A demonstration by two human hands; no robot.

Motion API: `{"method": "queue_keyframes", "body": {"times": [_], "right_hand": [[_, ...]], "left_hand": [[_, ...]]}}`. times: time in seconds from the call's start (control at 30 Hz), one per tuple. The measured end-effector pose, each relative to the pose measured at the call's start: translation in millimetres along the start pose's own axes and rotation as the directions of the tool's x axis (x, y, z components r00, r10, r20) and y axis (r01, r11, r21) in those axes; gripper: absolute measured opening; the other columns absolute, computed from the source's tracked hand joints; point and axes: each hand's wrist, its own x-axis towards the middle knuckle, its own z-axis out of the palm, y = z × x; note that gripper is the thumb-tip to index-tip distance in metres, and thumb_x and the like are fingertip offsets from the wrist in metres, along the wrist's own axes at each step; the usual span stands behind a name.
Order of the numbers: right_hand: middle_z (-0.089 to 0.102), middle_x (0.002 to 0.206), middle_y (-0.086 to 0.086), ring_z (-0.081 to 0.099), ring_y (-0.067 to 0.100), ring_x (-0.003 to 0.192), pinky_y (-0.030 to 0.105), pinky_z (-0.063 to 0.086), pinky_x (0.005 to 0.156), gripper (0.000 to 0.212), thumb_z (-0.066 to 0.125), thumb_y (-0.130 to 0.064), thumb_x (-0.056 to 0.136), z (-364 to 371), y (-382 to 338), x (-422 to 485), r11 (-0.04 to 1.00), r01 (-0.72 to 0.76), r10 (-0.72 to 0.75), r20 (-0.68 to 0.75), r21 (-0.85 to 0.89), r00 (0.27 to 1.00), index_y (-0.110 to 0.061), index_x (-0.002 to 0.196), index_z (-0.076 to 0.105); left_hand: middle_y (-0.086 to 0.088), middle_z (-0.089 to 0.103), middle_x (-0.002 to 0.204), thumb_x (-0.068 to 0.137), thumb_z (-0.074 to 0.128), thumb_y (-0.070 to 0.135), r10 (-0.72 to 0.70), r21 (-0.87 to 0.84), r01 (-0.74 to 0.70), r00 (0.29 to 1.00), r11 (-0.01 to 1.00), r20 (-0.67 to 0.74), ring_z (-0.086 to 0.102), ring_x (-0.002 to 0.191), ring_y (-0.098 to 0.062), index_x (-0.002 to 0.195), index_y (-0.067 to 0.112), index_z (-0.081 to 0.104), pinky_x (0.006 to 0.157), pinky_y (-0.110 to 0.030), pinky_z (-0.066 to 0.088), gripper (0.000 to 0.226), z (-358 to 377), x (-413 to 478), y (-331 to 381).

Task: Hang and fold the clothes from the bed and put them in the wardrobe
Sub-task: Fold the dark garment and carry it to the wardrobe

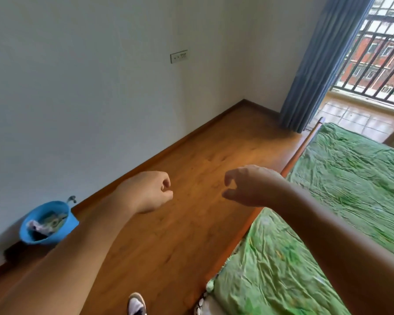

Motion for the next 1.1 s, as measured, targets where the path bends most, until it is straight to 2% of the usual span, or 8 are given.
{"method": "queue_keyframes", "body": {"times": [0.17,0.33,0.5,0.67,0.77,0.87,1.0,1.1], "right_hand": [[0.066,0.112,-0.008,0.064,0.015,0.099,0.035,0.058,0.086,0.037,0.058,-0.052,0.095,-3.6,-67.4,107.5,0.996,-0.04,0.041,-0.013,0.078,0.999,-0.029,0.124,0.062],[0.067,0.116,-0.008,0.064,0.014,0.1,0.031,0.058,0.085,0.037,0.059,-0.052,0.095,-28.6,-135.2,201.5,0.99,-0.052,0.053,-0.007,0.129,0.999,-0.029,0.124,0.063],[0.067,0.117,-0.008,0.064,0.015,0.102,0.035,0.059,0.086,0.039,0.057,-0.057,0.095,-48.1,-133.7,244.8,0.98,-0.139,0.14,-0.005,0.14,0.99,-0.031,0.123,0.061],[0.061,0.102,-0.011,0.061,0.013,0.091,0.025,0.051,0.072,0.037,0.056,-0.059,0.095,-57.2,-73.3,246.1,0.92,-0.304,0.307,0.027,0.248,0.951,-0.033,0.121,0.062],[0.064,0.106,-0.007,0.061,0.018,0.094,0.031,0.054,0.081,0.035,0.056,-0.06,0.093,-67.1,-23.3,244.6,0.87,-0.421,0.432,0.014,0.257,0.902,-0.035,0.116,0.063],[0.058,0.093,-0.008,0.057,0.017,0.088,0.03,0.052,0.079,0.035,0.056,-0.059,0.093,-80.6,34.9,246.4,0.834,-0.488,0.509,-0.018,0.258,0.861,-0.032,0.115,0.063],[0.064,0.104,-0.007,0.058,0.015,0.089,0.029,0.051,0.075,0.034,0.055,-0.062,0.092,-95.2,123.5,250.3,0.784,-0.56,0.595,-0.068,0.266,0.801,-0.035,0.112,0.062],[0.061,0.101,-0.008,0.057,0.016,0.088,0.028,0.045,0.068,0.034,0.055,-0.062,0.092,-107.8,185.4,244.7,0.733,-0.611,0.653,-0.055,0.298,0.756,-0.036,0.112,0.062]], "left_hand": [[0.008,0.061,0.125,0.098,0.055,0.042,0.042,0.007,-0.042,0.999,0.999,0.006,0.06,0.108,-0.012,0.129,0.03,0.056,0.093,-0.034,0.055,0.033,-40.5,68.4,-99.7],[0.009,0.062,0.126,0.098,0.055,0.042,0.033,0.067,-0.034,0.999,0.997,0.015,0.061,0.106,-0.012,0.129,0.031,0.056,0.087,-0.027,0.052,0.033,-94.8,124.5,-195.5],[0.006,0.061,0.13,0.099,0.055,0.042,0.108,0.089,-0.11,0.994,0.99,0.031,0.061,0.108,-0.013,0.132,0.029,0.054,0.089,-0.028,0.054,0.035,-128.8,194.0,-218.8],[0.006,0.062,0.127,0.098,0.057,0.044,0.298,0.087,-0.307,0.949,0.948,0.103,0.063,0.108,-0.014,0.13,0.031,0.055,0.09,-0.028,0.056,0.034,-135.1,275.9,-155.2],[0.008,0.062,0.125,0.098,0.056,0.044,0.404,0.102,-0.419,0.904,0.902,0.138,0.063,0.108,-0.015,0.129,0.031,0.055,0.093,-0.031,0.057,0.033,-136.0,318.2,-101.3],[0.008,0.062,0.125,0.099,0.056,0.043,0.491,0.109,-0.509,0.857,0.854,0.155,0.063,0.109,-0.015,0.13,0.03,0.056,0.093,-0.03,0.056,0.034,-138.4,362.1,-41.8],[0.01,0.061,0.118,0.098,0.058,0.044,0.573,0.106,-0.586,0.809,0.804,0.13,0.06,0.101,-0.011,0.129,0.03,0.057,0.085,-0.024,0.053,0.035,-140.0,424.3,49.2],[0.013,0.058,0.113,0.097,0.059,0.045,0.629,0.129,-0.644,0.764,0.754,0.141,0.055,0.094,-0.008,0.128,0.03,0.058,0.073,-0.019,0.044,0.034,-139.5,462.4,121.3]]}}
